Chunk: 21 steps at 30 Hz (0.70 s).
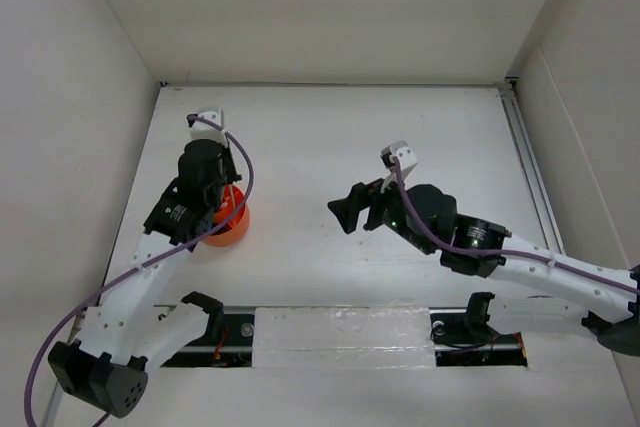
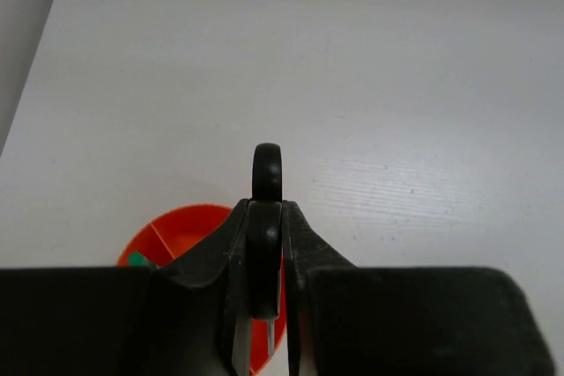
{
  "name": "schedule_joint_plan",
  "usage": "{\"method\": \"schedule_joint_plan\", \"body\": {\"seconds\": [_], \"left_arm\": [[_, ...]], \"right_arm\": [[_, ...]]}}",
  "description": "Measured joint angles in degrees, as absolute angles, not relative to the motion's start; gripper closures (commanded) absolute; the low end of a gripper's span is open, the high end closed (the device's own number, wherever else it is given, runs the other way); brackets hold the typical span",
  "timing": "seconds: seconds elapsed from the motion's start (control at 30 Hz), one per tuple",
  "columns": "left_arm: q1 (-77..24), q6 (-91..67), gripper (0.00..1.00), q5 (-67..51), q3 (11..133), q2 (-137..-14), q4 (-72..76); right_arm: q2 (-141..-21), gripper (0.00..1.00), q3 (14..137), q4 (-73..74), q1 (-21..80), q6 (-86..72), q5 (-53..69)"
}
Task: Sort the stationery into containers
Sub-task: Place the scissors in the storage box.
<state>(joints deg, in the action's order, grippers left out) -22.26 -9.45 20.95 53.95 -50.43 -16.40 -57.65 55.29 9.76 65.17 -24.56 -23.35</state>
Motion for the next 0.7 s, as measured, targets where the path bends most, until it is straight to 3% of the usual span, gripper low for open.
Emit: {"method": "schedule_joint_plan", "body": {"seconds": [0.7], "left_arm": [[-22.02,-1.45,1.0,14.22,44.03,-49.54,-9.74]], "right_arm": [[-54.74,0.13,52.45,8.54,65.1,-23.75,-21.87]]}}
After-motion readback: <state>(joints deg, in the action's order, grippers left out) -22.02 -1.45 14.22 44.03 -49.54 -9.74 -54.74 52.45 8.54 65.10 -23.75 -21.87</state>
